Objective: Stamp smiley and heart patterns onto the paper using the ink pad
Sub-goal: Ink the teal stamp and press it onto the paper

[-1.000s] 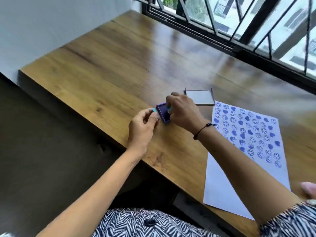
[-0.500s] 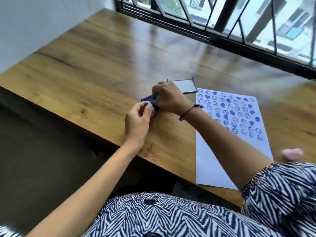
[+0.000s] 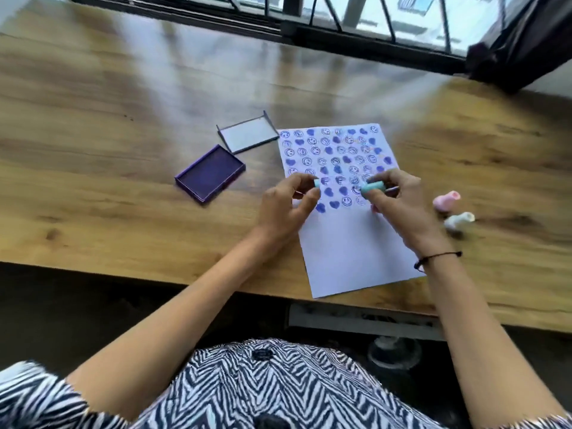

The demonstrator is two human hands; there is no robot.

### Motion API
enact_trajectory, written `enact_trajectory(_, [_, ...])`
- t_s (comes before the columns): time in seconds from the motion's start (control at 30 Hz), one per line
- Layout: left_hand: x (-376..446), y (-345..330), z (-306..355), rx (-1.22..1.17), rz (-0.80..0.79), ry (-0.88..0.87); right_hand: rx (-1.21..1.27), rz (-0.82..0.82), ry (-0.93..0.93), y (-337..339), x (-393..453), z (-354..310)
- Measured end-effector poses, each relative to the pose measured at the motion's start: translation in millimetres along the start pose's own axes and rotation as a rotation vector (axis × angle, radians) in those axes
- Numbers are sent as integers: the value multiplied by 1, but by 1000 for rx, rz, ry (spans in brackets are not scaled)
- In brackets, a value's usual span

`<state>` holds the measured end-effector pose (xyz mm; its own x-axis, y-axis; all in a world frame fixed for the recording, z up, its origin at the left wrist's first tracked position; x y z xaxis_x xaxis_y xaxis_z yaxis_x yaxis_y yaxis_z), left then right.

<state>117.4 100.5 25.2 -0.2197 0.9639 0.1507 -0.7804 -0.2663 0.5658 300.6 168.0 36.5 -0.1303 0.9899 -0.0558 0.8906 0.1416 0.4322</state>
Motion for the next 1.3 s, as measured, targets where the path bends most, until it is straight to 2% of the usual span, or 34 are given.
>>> enact_trajectory(0.2, [17,-26,21,16,-97,-109,-311,92,130,16,-5,-9])
enact_trajectory(0.5, [20,-48,28,59,-155,-165,-531,4,94,5,-2,-9])
enact_trajectory(0.73, [19,-46,27,60,-157,-172,-661,3,89,-3,-1,-6])
enact_trajectory(1.0, [16,-42,28,68,-109,-197,-825,-21,169,-16,7,-11])
enact_trajectory(1.3, [12,-38,32,78,-61,-242,-841,-88,176,-23,12,-12])
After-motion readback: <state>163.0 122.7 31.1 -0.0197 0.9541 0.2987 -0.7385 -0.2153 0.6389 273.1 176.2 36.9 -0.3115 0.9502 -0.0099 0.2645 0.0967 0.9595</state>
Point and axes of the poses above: each hand's wrist, its own x-axis towards the middle knuckle, its own y-axis out of the back of the hand, z = x × y, the point moved 7 cm from there along x, towards the middle knuckle, and after that the axes turned 13 degrees about x, right-handed, at the moved point
